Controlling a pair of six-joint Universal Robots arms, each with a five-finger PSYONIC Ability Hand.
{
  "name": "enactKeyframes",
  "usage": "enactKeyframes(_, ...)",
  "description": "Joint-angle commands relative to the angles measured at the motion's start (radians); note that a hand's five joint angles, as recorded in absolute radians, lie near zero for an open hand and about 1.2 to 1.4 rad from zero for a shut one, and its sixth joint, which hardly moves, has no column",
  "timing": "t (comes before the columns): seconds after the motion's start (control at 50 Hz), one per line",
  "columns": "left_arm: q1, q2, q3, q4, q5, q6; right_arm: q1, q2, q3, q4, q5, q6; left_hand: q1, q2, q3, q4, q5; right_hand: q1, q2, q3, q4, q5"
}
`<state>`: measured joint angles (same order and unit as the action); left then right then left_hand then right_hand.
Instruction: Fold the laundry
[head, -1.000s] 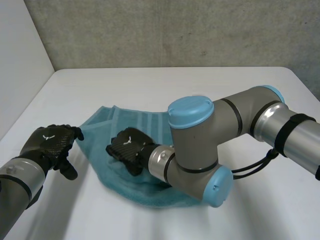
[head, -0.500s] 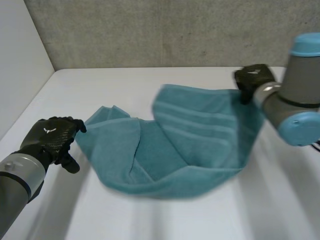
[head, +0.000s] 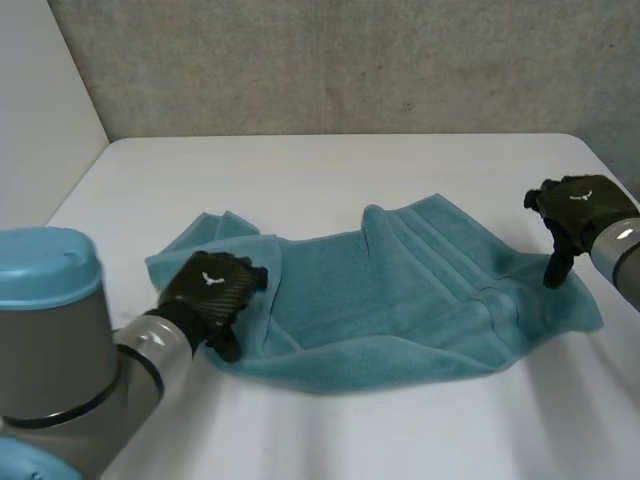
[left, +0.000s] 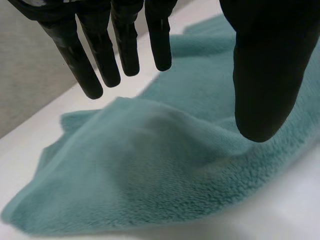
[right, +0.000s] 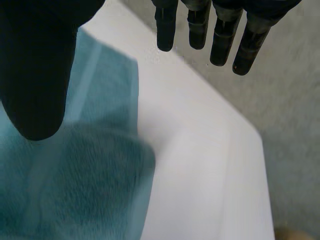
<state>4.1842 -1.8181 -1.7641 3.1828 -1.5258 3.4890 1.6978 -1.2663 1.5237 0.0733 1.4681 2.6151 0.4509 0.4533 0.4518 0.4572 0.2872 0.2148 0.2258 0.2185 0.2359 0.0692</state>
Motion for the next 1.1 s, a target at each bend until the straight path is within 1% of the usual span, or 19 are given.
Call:
enactKeyframes(0.02, -0.010, -0.102, 0.037, -0.011, 0.042, 0.116, -0.003, -0.166, 0.171, -0.014, -0.152, -0.012, 0.150, 0.148, 0.149, 0.144, 0.139, 0.023, 0.012, 0.019, 0.002, -0.006)
enactKeyframes(0.06, -0.010, -0.119, 0.038, -0.017, 0.049, 0.124, -0.003, -0.180, 0.203, 0.000, -0.178, -0.015, 0.177, 0.174, 0.176, 0.170, 0.166, 0.023, 0.012, 0.019, 0.002, -0.006)
enactKeyframes(0.16, -0.010, -0.138, 0.055, -0.038, 0.050, 0.122, -0.007, -0.199, 0.288, 0.034, -0.236, -0.029, 0.432, 0.430, 0.431, 0.426, 0.421, 0.026, 0.015, 0.022, 0.005, -0.003)
enactKeyframes(0.2, -0.010, -0.139, 0.069, -0.040, 0.049, 0.119, -0.009, -0.199, 0.312, 0.036, -0.249, -0.038, 0.695, 0.693, 0.694, 0.689, 0.684, 0.026, 0.015, 0.022, 0.005, -0.003)
enactKeyframes(0.26, -0.010, -0.141, 0.077, -0.044, 0.050, 0.124, -0.017, -0.199, 0.349, 0.031, -0.256, -0.052, 0.749, 0.747, 0.748, 0.743, 0.738, 0.032, 0.021, 0.028, 0.011, 0.003)
enactKeyframes(0.38, -0.010, -0.150, 0.075, -0.049, 0.056, 0.125, -0.029, -0.199, 0.372, 0.029, -0.261, -0.043, 0.682, 0.679, 0.681, 0.675, 0.671, 0.049, 0.038, 0.046, 0.028, 0.020)
enactKeyframes(0.42, -0.010, -0.156, 0.075, -0.049, 0.056, 0.128, -0.032, -0.199, 0.375, 0.037, -0.265, -0.040, 0.463, 0.460, 0.462, 0.456, 0.452, 0.049, 0.038, 0.046, 0.028, 0.020)
enactKeyframes(0.44, -0.010, -0.156, 0.075, -0.049, 0.056, 0.128, -0.033, -0.199, 0.380, 0.039, -0.267, -0.040, 0.461, 0.459, 0.460, 0.455, 0.451, 0.049, 0.038, 0.046, 0.028, 0.020)
enactKeyframes(0.46, -0.010, -0.156, 0.075, -0.046, 0.056, 0.130, -0.033, -0.200, 0.386, 0.039, -0.275, -0.041, 0.229, 0.226, 0.228, 0.223, 0.218, 0.049, 0.038, 0.046, 0.028, 0.020)
enactKeyframes(0.48, -0.010, -0.156, 0.075, -0.046, 0.056, 0.130, -0.033, -0.200, 0.386, 0.039, -0.275, -0.041, 0.227, 0.224, 0.226, 0.220, 0.216, 0.049, 0.038, 0.046, 0.028, 0.020)
enactKeyframes(0.5, -0.009, -0.155, 0.078, -0.038, 0.055, 0.130, -0.033, -0.202, 0.392, 0.037, -0.281, -0.041, 0.113, 0.111, 0.112, 0.107, 0.102, 0.049, 0.038, 0.046, 0.028, 0.020)
enactKeyframes(0.74, 0.008, -0.182, 0.239, -0.014, 0.059, 0.130, -0.033, -0.200, 0.438, -0.004, -0.281, -0.036, 0.165, 0.162, 0.164, 0.159, 0.154, 0.046, 0.035, 0.043, 0.025, 0.017)
enactKeyframes(0.82, 0.031, -0.249, 0.340, -0.029, 0.099, 0.142, -0.033, -0.200, 0.443, -0.013, -0.281, -0.035, 0.203, 0.201, 0.202, 0.197, 0.192, 0.046, 0.035, 0.043, 0.025, 0.017)
enactKeyframes(0.86, 0.042, -0.273, 0.368, -0.043, 0.125, 0.167, -0.035, -0.200, 0.444, -0.015, -0.281, -0.035, 0.203, 0.201, 0.202, 0.197, 0.192, 0.046, 0.035, 0.043, 0.025, 0.017)
enactKeyframes(0.9, 0.062, -0.317, 0.412, -0.078, 0.177, 0.253, -0.037, -0.200, 0.444, -0.016, -0.282, -0.036, 0.206, 0.203, 0.205, 0.200, 0.195, 0.043, 0.032, 0.040, 0.022, 0.015)
enactKeyframes(0.92, 0.062, -0.317, 0.413, -0.078, 0.177, 0.254, -0.037, -0.200, 0.444, -0.017, -0.282, -0.036, 0.206, 0.203, 0.205, 0.200, 0.195, 0.043, 0.032, 0.040, 0.022, 0.014)
enactKeyframes(0.96, 0.086, -0.358, 0.443, -0.112, 0.206, 0.350, -0.037, -0.199, 0.447, -0.021, -0.281, -0.036, 0.203, 0.201, 0.202, 0.197, 0.192, 0.043, 0.032, 0.040, 0.022, 0.014)
enactKeyframes(1.02, 0.096, -0.388, 0.460, -0.127, 0.214, 0.412, -0.037, -0.199, 0.451, -0.027, -0.281, -0.036, 0.200, 0.198, 0.199, 0.194, 0.189, 0.043, 0.032, 0.040, 0.022, 0.014)
enactKeyframes(1.1, 0.096, -0.409, 0.471, -0.126, 0.220, 0.427, -0.038, -0.199, 0.455, -0.030, -0.281, -0.036, 0.197, 0.195, 0.196, 0.191, 0.186, 0.043, 0.032, 0.040, 0.022, 0.014)
